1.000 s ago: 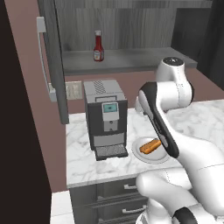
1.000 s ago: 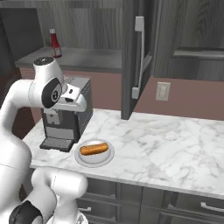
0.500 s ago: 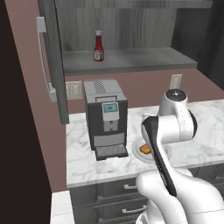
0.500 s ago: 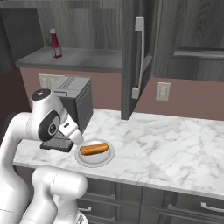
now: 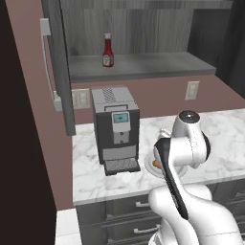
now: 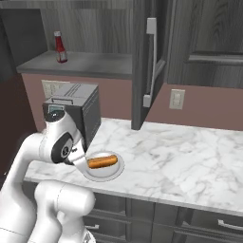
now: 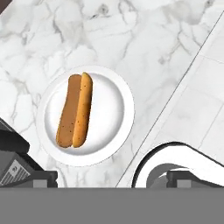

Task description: Move the hot dog bun to the plate on the dining table and place the condiment next to that plate. Then navigate to the fridge and take the sausage and place it on the plate as well.

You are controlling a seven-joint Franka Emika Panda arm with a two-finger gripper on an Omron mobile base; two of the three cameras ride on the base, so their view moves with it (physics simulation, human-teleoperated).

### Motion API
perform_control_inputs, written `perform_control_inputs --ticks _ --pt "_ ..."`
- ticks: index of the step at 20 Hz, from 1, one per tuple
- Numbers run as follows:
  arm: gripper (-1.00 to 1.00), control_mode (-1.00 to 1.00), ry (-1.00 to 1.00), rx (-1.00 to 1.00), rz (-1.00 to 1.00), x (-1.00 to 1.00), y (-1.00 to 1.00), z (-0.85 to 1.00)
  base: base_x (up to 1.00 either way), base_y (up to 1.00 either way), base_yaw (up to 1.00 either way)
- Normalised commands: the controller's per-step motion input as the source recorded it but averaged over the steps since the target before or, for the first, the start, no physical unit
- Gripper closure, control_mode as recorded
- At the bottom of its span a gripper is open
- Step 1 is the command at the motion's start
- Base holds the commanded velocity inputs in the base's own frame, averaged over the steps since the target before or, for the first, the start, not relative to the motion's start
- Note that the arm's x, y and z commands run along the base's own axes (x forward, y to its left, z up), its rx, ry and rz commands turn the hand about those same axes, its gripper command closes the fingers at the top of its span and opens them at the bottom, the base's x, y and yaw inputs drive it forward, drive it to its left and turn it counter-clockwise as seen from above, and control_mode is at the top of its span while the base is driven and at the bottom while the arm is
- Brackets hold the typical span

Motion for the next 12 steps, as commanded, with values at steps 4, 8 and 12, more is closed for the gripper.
perform_control_inputs --ticks 4,8,12 --pt "-1.00 -1.00 0.03 0.11 -0.10 0.30 -0.13 -0.29 0.00 0.00 0.00" --pt "-1.00 -1.00 0.04 0.07 0.00 0.35 -0.17 -0.24 0.00 0.00 0.00" --pt "-1.00 -1.00 0.09 0.03 0.00 0.40 -0.17 -0.16 0.00 0.00 0.00"
